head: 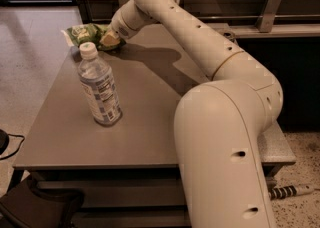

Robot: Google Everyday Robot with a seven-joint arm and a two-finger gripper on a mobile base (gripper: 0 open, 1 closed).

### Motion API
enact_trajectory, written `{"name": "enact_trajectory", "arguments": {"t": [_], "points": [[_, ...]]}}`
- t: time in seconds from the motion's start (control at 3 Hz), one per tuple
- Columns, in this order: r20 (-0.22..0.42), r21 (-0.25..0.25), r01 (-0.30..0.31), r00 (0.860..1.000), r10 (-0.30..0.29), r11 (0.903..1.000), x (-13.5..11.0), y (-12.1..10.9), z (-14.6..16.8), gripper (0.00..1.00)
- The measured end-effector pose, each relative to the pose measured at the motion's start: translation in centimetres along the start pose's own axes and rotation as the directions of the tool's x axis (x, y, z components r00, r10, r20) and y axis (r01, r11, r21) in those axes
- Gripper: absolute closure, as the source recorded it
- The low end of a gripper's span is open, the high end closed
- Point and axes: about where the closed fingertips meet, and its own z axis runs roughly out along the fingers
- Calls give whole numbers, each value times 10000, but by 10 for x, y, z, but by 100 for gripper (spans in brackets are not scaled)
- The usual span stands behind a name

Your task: Pick green jalapeno chip bag

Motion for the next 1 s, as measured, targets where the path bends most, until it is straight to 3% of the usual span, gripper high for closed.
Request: {"name": "enact_trajectory", "arguments": {"t": [1.0], "points": [[-3, -2, 3, 10000, -3, 10000, 0, 0, 0, 100]]}}
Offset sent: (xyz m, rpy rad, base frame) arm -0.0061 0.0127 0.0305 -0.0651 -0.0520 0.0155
